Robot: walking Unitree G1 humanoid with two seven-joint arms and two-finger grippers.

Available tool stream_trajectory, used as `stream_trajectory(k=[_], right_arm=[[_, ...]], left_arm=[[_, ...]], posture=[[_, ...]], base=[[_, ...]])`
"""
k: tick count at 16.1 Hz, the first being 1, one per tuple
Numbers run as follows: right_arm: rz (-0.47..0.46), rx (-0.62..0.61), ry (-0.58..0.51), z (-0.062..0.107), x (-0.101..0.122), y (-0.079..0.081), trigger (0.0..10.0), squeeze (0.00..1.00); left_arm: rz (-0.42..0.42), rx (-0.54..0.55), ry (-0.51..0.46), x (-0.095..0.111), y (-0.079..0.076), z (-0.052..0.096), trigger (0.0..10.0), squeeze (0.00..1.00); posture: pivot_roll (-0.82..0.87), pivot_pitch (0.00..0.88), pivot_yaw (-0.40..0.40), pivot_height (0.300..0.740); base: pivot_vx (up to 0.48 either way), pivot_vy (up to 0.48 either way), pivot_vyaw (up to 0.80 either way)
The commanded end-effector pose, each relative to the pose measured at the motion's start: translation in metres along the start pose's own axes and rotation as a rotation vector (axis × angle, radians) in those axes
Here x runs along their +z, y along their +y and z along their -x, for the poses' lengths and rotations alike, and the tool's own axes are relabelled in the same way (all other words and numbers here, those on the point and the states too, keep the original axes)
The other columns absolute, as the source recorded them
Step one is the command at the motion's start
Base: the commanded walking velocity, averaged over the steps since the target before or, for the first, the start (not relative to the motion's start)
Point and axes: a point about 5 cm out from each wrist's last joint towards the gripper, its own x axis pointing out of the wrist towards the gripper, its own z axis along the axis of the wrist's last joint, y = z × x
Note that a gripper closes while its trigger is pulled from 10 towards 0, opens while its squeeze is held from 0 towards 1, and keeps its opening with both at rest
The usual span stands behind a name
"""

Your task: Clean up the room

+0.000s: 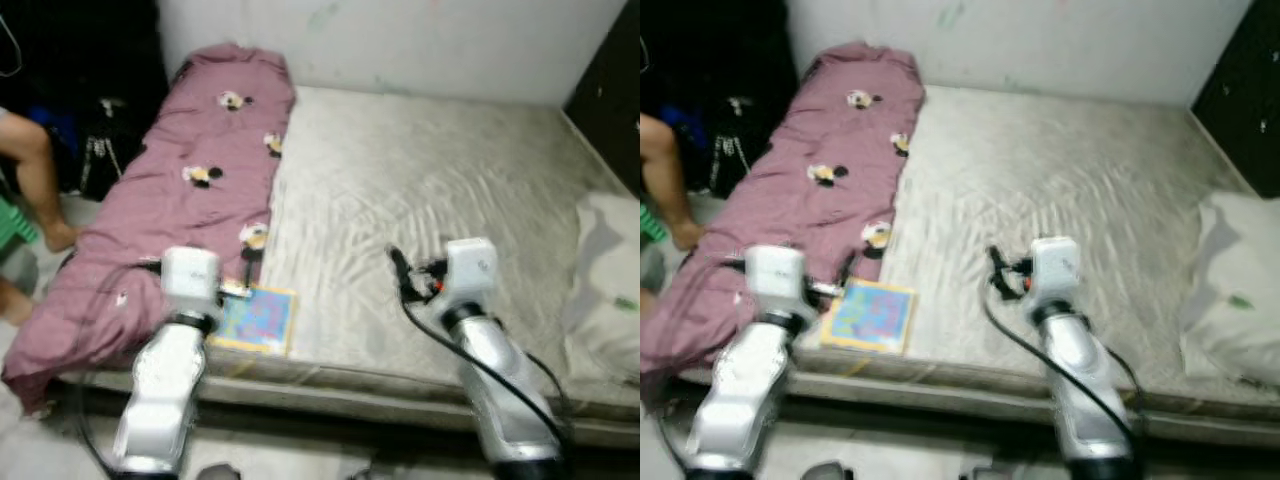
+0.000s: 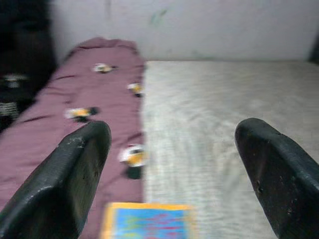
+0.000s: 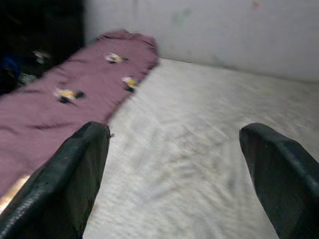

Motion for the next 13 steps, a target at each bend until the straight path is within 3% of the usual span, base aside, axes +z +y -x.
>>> stream_trajectory(k=[1, 13], right_arm=[[-0.010, 0.016, -0.026, -0.0024, 0.0064, 0.0050, 10.0, 0.00], [-0.002, 0.018, -0.023, -0.0027, 0.0062, 0.0046, 10.0, 0.00]], left_arm=[[-0.018, 0.017, -0.004, 0.0026, 0.0083, 0.0007, 10.0, 0.00], [-0.010, 0.010, -0.008, 0.0028, 0.0061, -0.0006, 10.0, 0.00]], posture=[[-0.06, 0.000, -0.058, 0.740], [-0.06, 0.000, -0.060, 0.740]], base=[[0.000, -0.349, 0.00], [0.000, -0.354, 0.00]])
